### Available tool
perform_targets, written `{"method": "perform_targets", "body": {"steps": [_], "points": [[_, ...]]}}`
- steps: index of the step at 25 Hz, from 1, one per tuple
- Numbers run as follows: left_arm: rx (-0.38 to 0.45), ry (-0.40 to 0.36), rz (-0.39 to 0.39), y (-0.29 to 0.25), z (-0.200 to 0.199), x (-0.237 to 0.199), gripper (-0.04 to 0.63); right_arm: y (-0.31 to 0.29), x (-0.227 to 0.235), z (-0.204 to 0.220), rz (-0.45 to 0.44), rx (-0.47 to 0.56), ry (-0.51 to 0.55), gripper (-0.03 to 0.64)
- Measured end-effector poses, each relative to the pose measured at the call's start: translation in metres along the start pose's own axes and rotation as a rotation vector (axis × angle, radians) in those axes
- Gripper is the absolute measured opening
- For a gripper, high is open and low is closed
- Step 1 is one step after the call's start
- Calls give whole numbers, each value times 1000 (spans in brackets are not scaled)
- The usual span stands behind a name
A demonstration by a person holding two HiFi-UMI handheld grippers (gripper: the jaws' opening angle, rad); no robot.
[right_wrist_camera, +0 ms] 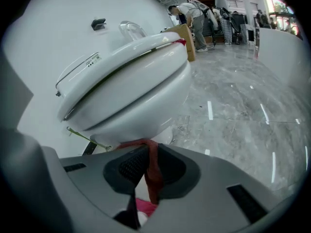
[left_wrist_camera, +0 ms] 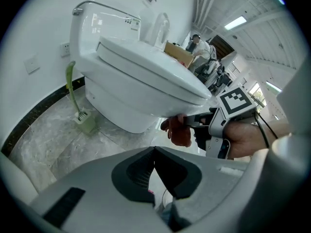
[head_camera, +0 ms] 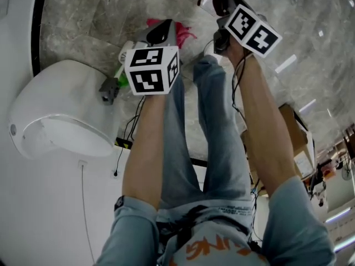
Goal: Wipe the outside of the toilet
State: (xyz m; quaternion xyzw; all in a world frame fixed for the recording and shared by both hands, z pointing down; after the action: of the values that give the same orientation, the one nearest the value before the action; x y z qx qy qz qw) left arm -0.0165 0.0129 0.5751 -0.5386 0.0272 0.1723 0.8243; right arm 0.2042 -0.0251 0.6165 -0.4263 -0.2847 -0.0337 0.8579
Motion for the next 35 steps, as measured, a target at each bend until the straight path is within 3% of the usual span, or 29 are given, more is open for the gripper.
{"method": "perform_targets", "body": {"steps": [7,14,23,35], "points": [[22,63,-16,4,15,30,-5,11,14,-7,-57,-44,78,54],[21,134,-43,18,51,20,-5,27,6,23,-80,-95,111,54],[10,139,-41,28,57,-40,-5,17,-44,75,-89,-137,90,53],[22,153,1,7,17,-146,-6,-75,-122,94,-87,-96,-5,52]]}}
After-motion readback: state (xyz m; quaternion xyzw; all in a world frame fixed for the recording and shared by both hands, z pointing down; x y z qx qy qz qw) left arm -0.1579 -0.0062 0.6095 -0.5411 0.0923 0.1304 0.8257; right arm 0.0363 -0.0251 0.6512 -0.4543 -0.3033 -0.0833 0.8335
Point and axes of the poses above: the fingertips, and each gripper's own axes: y backward along the fingers, x to its right, z out of its underside, the point moved 8 cm from there along y, backward along the fingers, and after that the axes turned 11 degrees about -z, right-handed, at the moved point
